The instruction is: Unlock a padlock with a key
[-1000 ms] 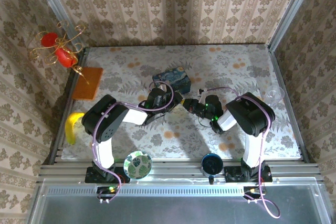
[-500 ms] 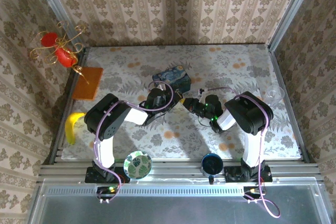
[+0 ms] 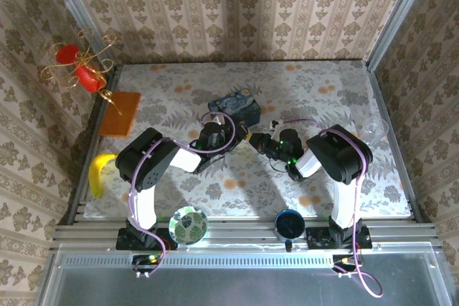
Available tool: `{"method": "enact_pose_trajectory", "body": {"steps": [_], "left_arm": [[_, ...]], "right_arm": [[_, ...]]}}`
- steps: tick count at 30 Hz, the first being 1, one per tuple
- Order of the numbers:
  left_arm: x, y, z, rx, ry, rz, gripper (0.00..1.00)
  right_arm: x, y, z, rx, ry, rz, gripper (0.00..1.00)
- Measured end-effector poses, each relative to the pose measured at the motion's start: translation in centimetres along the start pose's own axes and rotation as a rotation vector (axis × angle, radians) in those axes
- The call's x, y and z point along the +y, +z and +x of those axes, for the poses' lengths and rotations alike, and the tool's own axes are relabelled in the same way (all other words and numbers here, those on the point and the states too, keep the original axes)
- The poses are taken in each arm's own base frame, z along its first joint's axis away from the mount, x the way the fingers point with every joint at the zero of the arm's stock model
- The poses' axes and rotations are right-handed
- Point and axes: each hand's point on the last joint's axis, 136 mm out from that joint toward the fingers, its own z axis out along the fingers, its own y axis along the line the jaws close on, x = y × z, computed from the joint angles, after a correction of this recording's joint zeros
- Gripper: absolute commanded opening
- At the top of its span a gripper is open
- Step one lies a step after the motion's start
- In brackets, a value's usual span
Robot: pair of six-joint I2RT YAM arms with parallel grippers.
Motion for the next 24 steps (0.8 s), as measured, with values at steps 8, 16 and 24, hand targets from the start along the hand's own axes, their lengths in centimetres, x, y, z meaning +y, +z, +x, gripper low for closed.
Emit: {"method": "enact_pose_trajectory", "body": {"steps": [8, 16, 24], "left_arm": [[0.0, 0.2, -0.4, -0.003, 0.005, 0.006, 0.3], [-0.4, 0.4, -1.1, -0.013, 0.021, 0.015, 0.19], [-0.6, 0.7, -1.4, -0.017, 0.03, 0.022, 0.0]], "right_arm": [[0.0, 0.0, 0.0, 0.0, 0.001, 0.0, 0.0], [0.2, 0.2, -0.2, -0.005, 0.009, -0.005, 0.0], [-0.1, 0.1, -0.4, -0.016, 0.013, 0.009, 0.21]]}}
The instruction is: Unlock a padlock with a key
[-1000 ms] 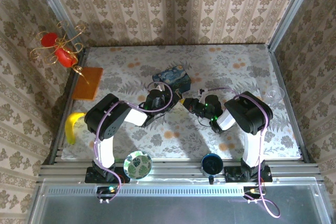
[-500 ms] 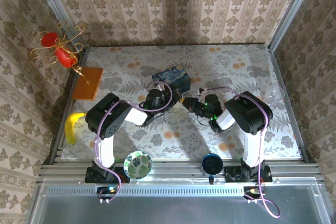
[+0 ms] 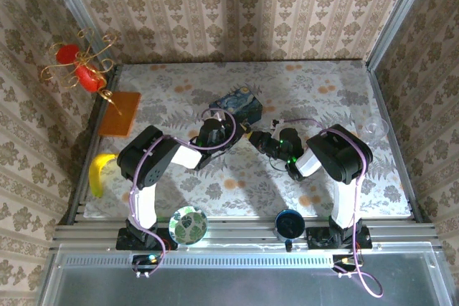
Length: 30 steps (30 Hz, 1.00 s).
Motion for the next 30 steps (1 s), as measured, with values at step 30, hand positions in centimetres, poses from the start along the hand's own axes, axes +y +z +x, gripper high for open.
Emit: {"method": "enact_pose_trajectory", "body": {"steps": [30], "left_arm": [[-0.5, -0.8, 2.0, 0.092, -0.023, -0.203, 0.0]], "right_arm": [[2.4, -5.5, 1.5, 0.086, -0.603, 0.438, 0.33]]}}
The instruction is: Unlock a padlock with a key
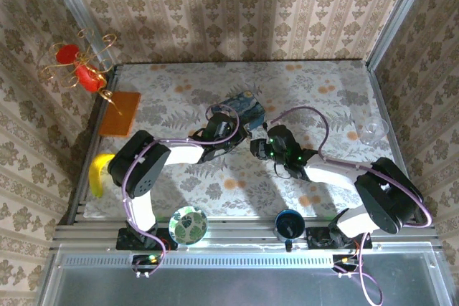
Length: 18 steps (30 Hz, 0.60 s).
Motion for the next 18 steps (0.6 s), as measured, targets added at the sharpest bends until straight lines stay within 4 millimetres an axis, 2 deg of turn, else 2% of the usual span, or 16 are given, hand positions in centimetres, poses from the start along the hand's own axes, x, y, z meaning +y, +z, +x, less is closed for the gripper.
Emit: {"method": "enact_pose_trajectory", "body": {"steps": [8, 18], "left_arm": [[-0.2, 0.0, 0.3, 0.02, -0.042, 0.001, 0.0], [-0.3, 0.0, 0.5, 0.037, -0.07, 0.007, 0.0]], "right_arm": [[0.0, 1.4, 1.5, 0.066, -0.064, 0.023, 0.32], [1.2, 2.6, 0.4, 0.073, -0.111, 0.031, 0.32]]}}
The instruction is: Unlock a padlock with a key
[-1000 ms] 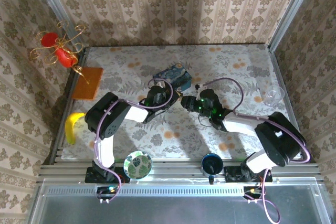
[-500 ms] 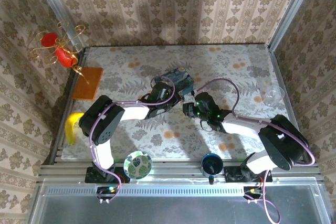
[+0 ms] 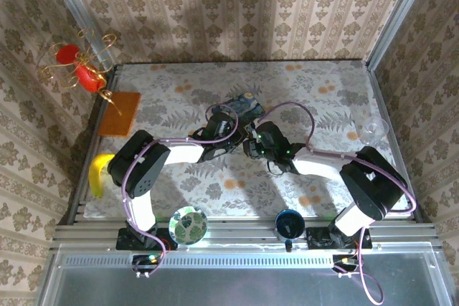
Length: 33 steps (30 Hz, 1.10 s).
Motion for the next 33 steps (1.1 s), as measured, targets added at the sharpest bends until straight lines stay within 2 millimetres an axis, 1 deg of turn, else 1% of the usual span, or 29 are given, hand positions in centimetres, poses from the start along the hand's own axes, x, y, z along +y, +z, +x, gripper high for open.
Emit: {"method": "enact_pose_trajectory", "body": {"steps": [5, 13, 25, 33], "left_arm": [[0.0, 0.0, -0.1, 0.009, -0.01, 0.004, 0.0], [0.0, -0.1, -0.1, 0.015, -0.014, 0.007, 0.0], [0.0, 0.0, -0.2, 0.016, -0.022, 0.01, 0.0], [0.0, 0.1, -0.3, 0.021, -0.025, 0.014, 0.0]], "right_arm": [[-0.3, 0.3, -0.1, 0.015, -0.013, 0.029, 0.32], [-0.8, 1.5, 0.3, 0.062, -0.058, 0.079, 0.3], [-1.4, 2.1, 0.3, 0.093, -0.098, 0.146, 0.29], [-1.4, 2.1, 0.1, 0.083, -0.124, 0.178, 0.27]]}}
